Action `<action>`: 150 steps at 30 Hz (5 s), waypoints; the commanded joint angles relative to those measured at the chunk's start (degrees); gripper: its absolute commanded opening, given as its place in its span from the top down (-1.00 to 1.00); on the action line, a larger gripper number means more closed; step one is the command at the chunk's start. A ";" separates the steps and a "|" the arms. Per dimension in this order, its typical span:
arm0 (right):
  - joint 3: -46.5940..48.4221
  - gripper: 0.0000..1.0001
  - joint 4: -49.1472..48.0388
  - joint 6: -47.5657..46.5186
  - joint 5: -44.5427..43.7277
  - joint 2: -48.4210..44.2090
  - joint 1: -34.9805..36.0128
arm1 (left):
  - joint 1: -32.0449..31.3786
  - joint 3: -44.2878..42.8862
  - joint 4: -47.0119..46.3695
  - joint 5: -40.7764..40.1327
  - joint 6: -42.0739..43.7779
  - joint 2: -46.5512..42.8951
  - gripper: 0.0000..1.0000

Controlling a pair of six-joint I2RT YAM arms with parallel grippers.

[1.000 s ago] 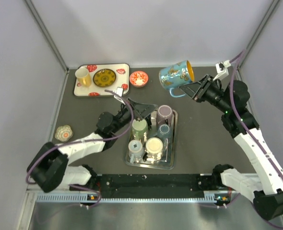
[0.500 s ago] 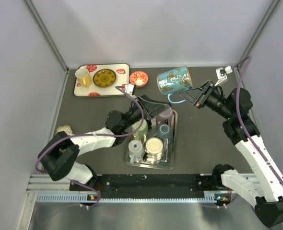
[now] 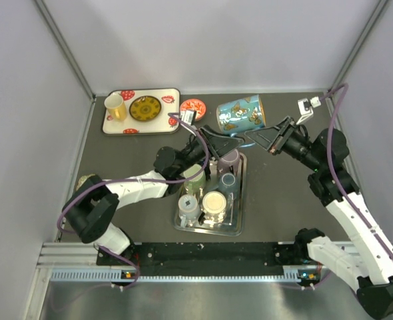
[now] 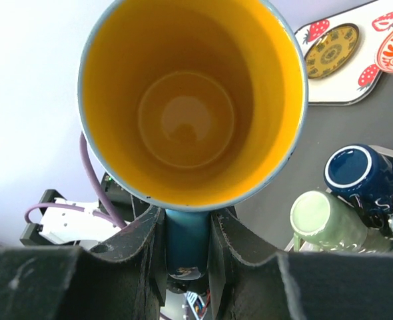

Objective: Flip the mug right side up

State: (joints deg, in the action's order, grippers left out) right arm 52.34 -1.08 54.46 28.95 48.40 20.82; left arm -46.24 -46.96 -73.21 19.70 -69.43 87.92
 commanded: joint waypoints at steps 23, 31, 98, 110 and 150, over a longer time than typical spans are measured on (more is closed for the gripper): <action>-5.05 1.00 -5.34 -3.74 3.75 -7.97 2.03 | 0.01 -4.46 -20.05 -2.57 -5.89 -1.96 1.00; -1.54 1.00 0.81 -8.22 4.18 -8.24 2.03 | 0.10 -4.28 2.70 2.09 2.44 -9.43 1.00; 4.27 0.13 30.61 -26.60 -17.17 -20.98 2.03 | -33.03 0.73 76.00 -29.54 49.84 -37.13 1.00; 1.01 0.14 32.02 -25.80 -17.88 -22.91 2.03 | -35.06 0.20 80.51 -32.89 46.84 -26.22 1.00; -3.47 0.14 31.05 -26.51 -17.08 -22.74 2.03 | -35.06 1.70 80.94 -41.06 42.10 -8.29 1.00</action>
State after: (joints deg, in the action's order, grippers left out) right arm 48.71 32.21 28.91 11.73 25.61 22.50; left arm -81.54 -42.89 8.69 -18.39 -25.98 78.85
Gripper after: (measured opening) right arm 0.430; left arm 0.284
